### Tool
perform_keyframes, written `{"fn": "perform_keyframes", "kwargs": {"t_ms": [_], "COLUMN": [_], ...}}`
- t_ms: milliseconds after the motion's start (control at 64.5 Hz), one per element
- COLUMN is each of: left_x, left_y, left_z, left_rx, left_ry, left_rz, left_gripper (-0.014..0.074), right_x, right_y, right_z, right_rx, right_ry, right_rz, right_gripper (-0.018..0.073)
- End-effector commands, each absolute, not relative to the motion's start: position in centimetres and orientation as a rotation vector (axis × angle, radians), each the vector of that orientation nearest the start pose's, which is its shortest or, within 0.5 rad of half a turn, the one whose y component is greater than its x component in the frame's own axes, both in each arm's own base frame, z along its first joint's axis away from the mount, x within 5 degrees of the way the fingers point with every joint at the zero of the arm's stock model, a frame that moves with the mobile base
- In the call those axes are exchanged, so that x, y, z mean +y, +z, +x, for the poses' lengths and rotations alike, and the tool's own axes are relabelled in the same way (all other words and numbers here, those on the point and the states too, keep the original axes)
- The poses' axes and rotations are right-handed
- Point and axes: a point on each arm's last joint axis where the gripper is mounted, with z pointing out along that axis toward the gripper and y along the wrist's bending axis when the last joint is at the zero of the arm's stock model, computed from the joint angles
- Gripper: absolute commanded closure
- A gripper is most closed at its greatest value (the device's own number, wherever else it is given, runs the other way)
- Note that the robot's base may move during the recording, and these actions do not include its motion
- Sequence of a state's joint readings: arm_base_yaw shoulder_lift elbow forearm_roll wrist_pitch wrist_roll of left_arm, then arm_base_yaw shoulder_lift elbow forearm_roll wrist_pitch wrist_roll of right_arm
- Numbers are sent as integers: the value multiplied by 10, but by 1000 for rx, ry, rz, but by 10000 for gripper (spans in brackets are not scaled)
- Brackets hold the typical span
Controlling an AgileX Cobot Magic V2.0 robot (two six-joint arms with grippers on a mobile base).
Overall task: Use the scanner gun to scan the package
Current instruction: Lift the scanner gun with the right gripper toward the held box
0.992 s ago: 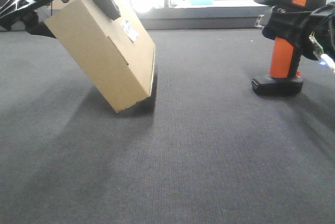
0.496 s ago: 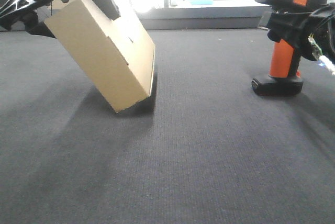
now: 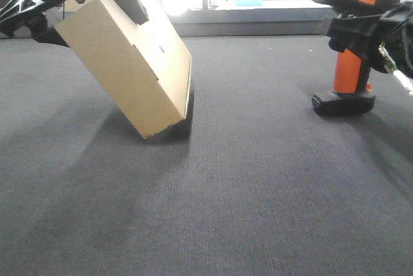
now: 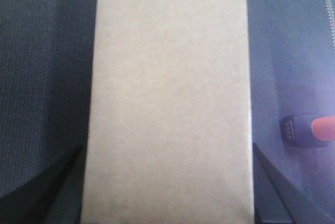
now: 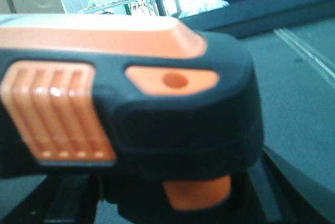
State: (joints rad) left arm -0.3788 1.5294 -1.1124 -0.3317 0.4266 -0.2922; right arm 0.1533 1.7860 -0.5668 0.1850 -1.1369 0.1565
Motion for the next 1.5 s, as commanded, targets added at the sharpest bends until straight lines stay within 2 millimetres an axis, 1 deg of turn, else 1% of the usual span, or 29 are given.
{"fn": "perform_keyframes", "kwargs": {"t_ms": [0,155,279,434,713,1488], "left_x": [-138,-138,-138,-138,-138,-138], "left_y": [291,291,291,291,291,291], "left_z": [310,310,310,310,310,310], "left_rx": [2347,2347,2347,2347,2347,2347], "left_ry": [-656,-656,-656,-656,-656,-656], "left_rz": [-197,-197,-197,-197,-197,-197], "left_gripper": [634,634,634,634,634,634], "right_x": [34,33,30,24,21,19], "right_y": [189,198,207,215,210,211], "right_z": [312,310,307,303,303,303], "right_rx": [1456,1435,1432,1459,1524,1515], "right_ry": [127,30,-36,-192,-358,-371], "right_rz": [122,40,30,-32,-141,-119], "right_gripper": [442,442,442,442,442,442]}}
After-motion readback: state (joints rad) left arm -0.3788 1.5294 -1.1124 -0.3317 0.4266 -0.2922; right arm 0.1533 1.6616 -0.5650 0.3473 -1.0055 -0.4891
